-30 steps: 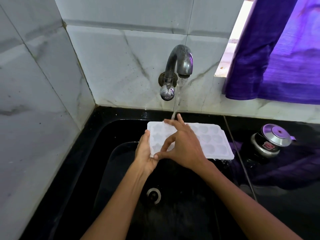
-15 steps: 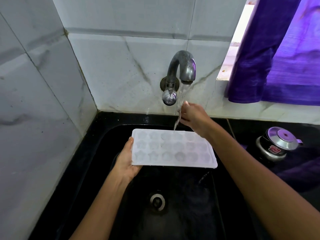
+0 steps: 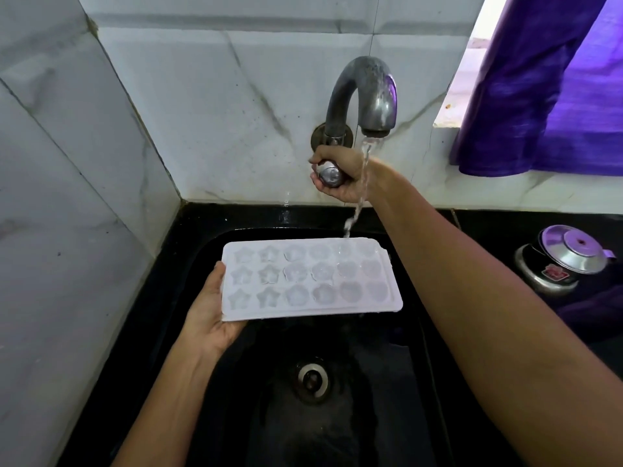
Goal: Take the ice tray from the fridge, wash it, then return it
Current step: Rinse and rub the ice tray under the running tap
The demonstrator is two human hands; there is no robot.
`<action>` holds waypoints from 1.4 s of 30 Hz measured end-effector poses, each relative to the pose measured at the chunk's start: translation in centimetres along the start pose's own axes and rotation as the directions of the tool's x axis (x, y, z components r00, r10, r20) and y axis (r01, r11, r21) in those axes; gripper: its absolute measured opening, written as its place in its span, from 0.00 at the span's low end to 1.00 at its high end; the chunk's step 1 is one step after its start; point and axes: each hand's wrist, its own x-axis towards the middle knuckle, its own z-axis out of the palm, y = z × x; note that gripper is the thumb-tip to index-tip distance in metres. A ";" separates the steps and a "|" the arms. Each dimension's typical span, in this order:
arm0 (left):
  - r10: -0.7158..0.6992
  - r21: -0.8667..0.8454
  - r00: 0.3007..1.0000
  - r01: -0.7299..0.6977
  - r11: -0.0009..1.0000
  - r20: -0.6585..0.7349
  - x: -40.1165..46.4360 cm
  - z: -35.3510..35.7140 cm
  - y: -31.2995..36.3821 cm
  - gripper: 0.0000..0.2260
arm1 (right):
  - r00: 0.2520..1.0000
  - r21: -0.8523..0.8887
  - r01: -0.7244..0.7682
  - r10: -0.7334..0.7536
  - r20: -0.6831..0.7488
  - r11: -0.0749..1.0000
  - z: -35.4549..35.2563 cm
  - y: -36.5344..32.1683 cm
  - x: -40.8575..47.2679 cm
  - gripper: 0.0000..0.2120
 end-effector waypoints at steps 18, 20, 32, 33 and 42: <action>0.018 0.063 1.000 -0.017 0.998 -0.002 -1.2 0.9 0.0 0.29 | 0.931 0.591 -0.167 -0.071 0.358 0.789 -1.5 3.9 -1.0 0.33; 0.005 0.052 1.000 -0.004 0.999 -0.024 -1.4 0.8 0.0 0.28 | 0.936 0.449 -0.150 -0.020 0.350 0.881 -2.5 4.3 -2.0 0.44; 0.016 0.050 1.000 -0.017 0.999 0.012 -4.8 0.4 -0.3 0.17 | 0.980 -0.107 -0.011 -0.010 -0.197 0.994 -10.4 7.0 -11.3 0.27; 0.019 0.048 1.000 -0.019 0.999 0.007 -5.1 0.3 -0.4 0.17 | 0.976 -0.146 -0.035 0.003 -0.217 0.989 -10.8 7.8 -12.0 0.25; 0.034 0.078 0.999 -0.037 0.996 0.039 -6.5 -0.4 -1.1 0.17 | 0.999 -0.326 -0.004 -0.013 -0.050 0.945 -9.9 12.6 -17.5 0.10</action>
